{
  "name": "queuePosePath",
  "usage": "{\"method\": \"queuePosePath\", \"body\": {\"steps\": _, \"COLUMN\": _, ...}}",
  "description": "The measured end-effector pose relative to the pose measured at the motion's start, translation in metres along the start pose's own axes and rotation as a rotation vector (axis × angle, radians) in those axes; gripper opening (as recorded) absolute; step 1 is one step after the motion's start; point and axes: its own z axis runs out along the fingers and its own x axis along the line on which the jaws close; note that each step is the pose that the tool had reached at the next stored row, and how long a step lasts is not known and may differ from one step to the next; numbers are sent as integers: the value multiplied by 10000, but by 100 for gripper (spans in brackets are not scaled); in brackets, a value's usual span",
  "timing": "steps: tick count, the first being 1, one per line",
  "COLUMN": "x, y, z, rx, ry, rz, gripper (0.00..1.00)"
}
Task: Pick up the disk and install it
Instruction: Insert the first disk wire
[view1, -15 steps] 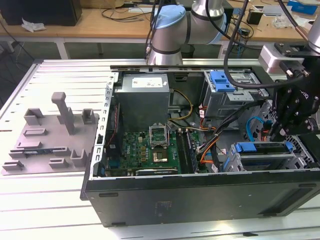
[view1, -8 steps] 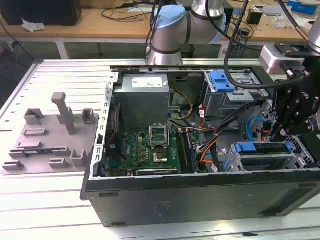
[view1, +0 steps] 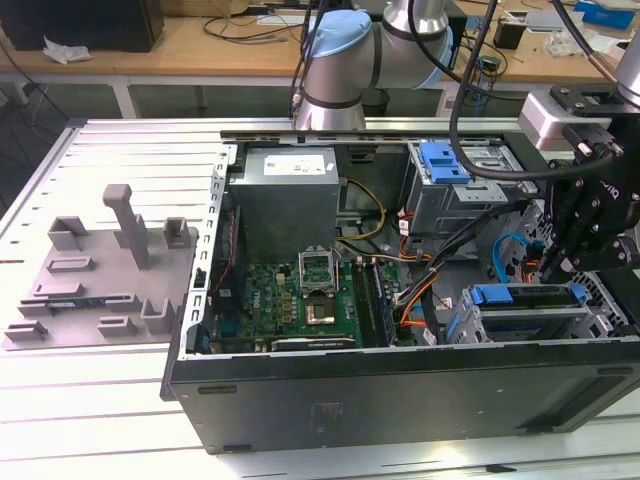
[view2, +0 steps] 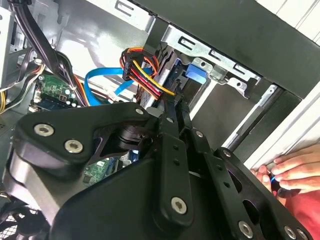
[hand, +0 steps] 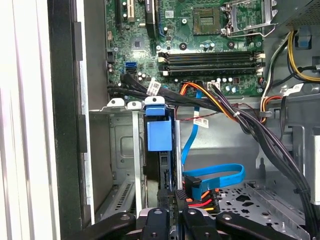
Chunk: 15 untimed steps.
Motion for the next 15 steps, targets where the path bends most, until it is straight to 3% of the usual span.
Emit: {"method": "queuePosePath", "body": {"steps": 15, "x": -3, "y": 0, "z": 17, "rx": 1, "ry": -1, "rz": -48, "gripper": 17}}
